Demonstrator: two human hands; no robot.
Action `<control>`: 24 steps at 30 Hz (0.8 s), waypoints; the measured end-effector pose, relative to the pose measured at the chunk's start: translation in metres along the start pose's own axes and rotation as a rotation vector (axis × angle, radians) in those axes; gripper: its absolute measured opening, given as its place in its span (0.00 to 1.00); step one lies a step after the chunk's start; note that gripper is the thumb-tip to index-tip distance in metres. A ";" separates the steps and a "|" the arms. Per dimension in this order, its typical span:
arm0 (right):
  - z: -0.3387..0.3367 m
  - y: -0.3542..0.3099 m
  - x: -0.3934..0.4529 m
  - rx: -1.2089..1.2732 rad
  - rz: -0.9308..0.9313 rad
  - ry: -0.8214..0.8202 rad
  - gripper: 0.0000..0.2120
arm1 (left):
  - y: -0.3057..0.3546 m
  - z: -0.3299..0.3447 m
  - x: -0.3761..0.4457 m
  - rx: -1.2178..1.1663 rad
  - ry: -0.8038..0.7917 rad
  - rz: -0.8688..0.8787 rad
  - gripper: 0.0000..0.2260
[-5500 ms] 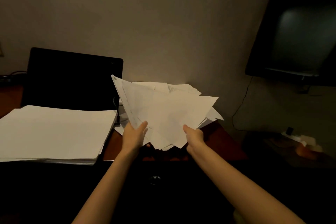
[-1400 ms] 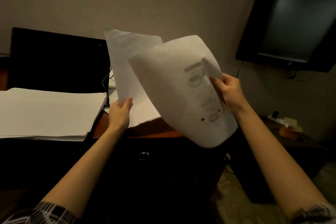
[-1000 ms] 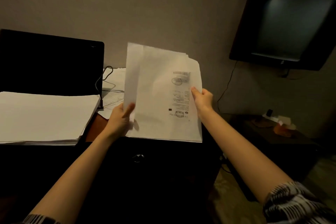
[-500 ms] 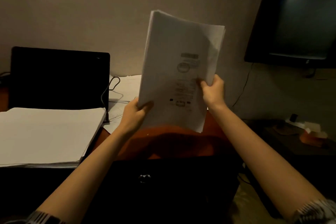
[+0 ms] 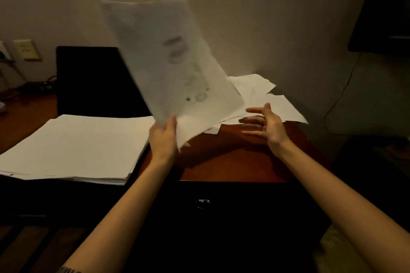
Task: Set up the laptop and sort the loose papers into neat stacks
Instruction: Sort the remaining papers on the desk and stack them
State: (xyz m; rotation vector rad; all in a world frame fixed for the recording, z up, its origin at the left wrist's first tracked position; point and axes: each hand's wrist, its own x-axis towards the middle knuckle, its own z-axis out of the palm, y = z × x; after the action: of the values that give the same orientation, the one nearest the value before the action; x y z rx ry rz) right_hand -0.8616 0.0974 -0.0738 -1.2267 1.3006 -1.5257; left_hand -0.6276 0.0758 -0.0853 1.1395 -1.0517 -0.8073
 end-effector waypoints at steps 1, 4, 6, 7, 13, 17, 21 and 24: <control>0.006 0.004 0.001 -0.060 0.002 -0.057 0.20 | 0.006 -0.006 0.007 -0.102 0.065 -0.052 0.08; 0.032 0.025 0.001 -0.542 -0.156 -0.281 0.10 | 0.033 -0.023 0.022 -0.342 0.214 -0.172 0.08; 0.055 0.032 0.002 -0.962 -0.400 -0.488 0.15 | 0.045 -0.034 0.026 -0.447 0.251 -0.194 0.08; 0.067 0.031 0.003 -1.112 -0.525 -0.531 0.18 | 0.046 -0.040 0.027 -0.471 0.266 -0.202 0.08; 0.124 0.024 0.024 -1.579 -0.942 -0.502 0.13 | 0.034 -0.062 0.020 -0.515 0.289 -0.285 0.06; 0.137 0.024 0.034 -1.651 -0.897 -0.484 0.13 | 0.024 -0.069 0.017 -0.491 0.270 -0.293 0.06; 0.141 0.029 0.042 -1.649 -0.771 -0.427 0.16 | 0.014 -0.071 0.019 -0.465 0.254 -0.271 0.07; 0.147 0.037 0.042 -1.604 -0.836 -0.341 0.19 | 0.008 -0.073 0.020 -0.435 0.254 -0.295 0.08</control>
State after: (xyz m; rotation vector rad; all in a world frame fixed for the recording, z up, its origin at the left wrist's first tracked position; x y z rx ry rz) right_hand -0.7300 0.0156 -0.1008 -3.1121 1.8469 -0.2872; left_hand -0.5524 0.0825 -0.0787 0.9970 -0.4695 -1.0333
